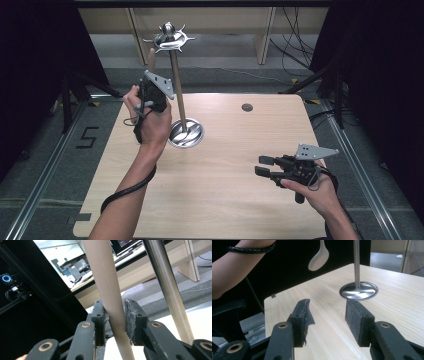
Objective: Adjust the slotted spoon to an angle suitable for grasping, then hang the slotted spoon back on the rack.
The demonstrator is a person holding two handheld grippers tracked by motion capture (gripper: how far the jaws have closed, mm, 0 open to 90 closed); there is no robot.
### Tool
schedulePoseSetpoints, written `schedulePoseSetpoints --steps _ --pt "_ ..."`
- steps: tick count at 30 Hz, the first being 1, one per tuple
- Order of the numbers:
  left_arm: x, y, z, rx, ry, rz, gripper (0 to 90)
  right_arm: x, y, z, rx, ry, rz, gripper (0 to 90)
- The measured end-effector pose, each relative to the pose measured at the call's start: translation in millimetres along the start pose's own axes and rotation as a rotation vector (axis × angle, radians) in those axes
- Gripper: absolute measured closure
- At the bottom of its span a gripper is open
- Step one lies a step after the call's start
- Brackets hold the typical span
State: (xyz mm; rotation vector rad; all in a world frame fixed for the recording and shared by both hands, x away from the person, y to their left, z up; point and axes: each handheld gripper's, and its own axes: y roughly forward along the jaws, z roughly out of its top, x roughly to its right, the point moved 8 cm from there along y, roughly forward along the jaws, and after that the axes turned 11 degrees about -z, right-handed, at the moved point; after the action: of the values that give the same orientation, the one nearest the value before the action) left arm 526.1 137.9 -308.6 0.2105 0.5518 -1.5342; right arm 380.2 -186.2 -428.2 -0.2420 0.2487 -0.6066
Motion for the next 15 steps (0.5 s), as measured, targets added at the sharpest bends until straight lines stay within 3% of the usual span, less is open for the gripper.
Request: schedulePoseSetpoints --steps 1,3,4,5,9,13,15 --pt "-0.2 -0.1 -0.1 0.0 0.003 0.002 70.0 -2.1 -0.9 -1.3 -0.016 0.034 0.003 54.5" --pt "-2.0 -0.7 -0.4 -0.005 0.015 0.008 70.2 -2.4 -1.7 -1.8 -0.029 0.046 0.007 54.4" --pt "-2.6 -0.8 -0.6 -0.007 0.023 0.015 70.3 0.8 0.0 -0.7 -0.007 0.006 0.001 54.4" --pt "-2.9 -0.8 -0.7 -0.008 0.028 0.019 70.5 0.4 0.1 -0.2 -0.009 0.005 -0.002 54.3" --pt "-3.0 0.4 -1.0 -0.011 0.038 0.023 70.4 -2.4 -0.9 1.2 -0.013 0.021 -0.004 54.1" --pt "1.2 1.3 -0.6 -0.01 0.063 0.03 68.6 2.3 -1.0 -0.6 -0.024 -0.003 -0.009 54.1" --pt "3.6 1.5 0.3 -0.003 0.073 0.024 67.1 -1.3 0.0 -1.5 -0.029 0.031 0.01 53.9"
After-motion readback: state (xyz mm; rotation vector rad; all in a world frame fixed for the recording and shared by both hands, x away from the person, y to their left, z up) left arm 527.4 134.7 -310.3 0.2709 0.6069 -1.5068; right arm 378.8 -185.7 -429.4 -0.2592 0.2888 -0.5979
